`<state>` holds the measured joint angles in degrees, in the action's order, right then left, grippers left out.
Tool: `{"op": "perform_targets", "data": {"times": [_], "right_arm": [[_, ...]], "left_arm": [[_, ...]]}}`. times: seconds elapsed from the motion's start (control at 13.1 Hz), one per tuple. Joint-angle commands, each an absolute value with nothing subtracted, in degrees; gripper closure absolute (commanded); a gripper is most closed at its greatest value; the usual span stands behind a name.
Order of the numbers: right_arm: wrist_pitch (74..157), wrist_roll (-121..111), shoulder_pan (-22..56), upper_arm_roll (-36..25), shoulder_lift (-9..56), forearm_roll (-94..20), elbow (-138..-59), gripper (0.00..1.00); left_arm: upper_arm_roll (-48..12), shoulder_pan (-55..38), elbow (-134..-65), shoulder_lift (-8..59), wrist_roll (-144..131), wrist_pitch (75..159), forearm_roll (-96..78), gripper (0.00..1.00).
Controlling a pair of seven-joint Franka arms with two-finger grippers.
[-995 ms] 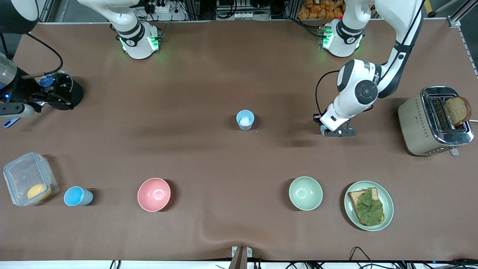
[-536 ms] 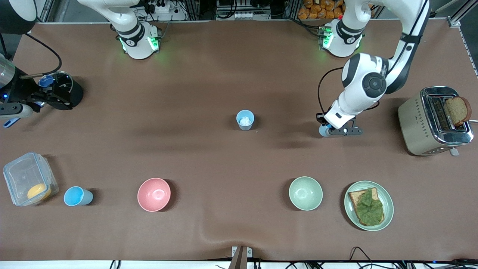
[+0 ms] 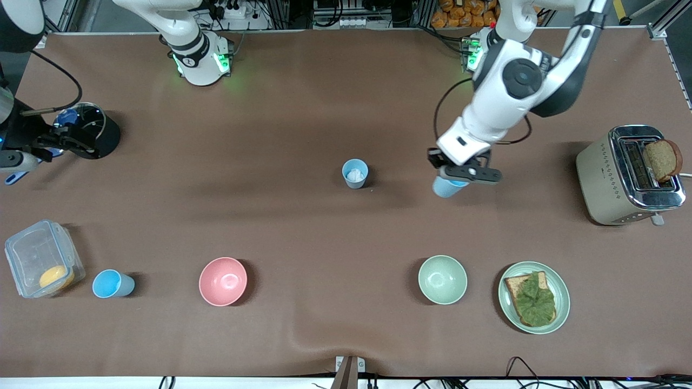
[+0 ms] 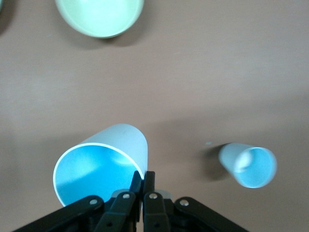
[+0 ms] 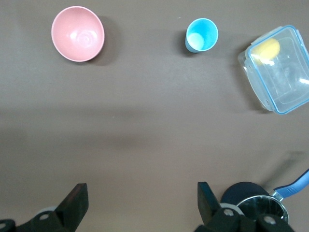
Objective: Stack blue cups with both arms
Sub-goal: 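Lift the cup with the left gripper and carry it over the placed cup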
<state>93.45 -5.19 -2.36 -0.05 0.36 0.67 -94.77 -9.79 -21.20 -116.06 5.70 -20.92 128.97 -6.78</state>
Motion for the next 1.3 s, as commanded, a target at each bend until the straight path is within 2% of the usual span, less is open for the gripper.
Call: {"op": "perform_targets", "data": {"times": [0.0, 0.46, 1.23], "right_arm": [[92.3, -5.7, -3.7, 0.6, 1.2, -0.4, -93.2, 0.0], [91.5, -5.6, -3.8, 0.7, 1.2, -0.8, -93.1, 0.0], [91.1, -5.6, -3.8, 0.8, 1.2, -0.8, -93.2, 0.0]], "left_arm": [[-9.5, -26.8, -107.9, 11.8, -27.4, 127.5, -7.8, 1.0], [-7.1, -38.8, -99.3, 20.7, -41.4, 127.5, -7.7, 1.0], [-6.2, -41.9, -99.2, 23.0, -45.6, 127.6, -11.4, 1.0]]}}
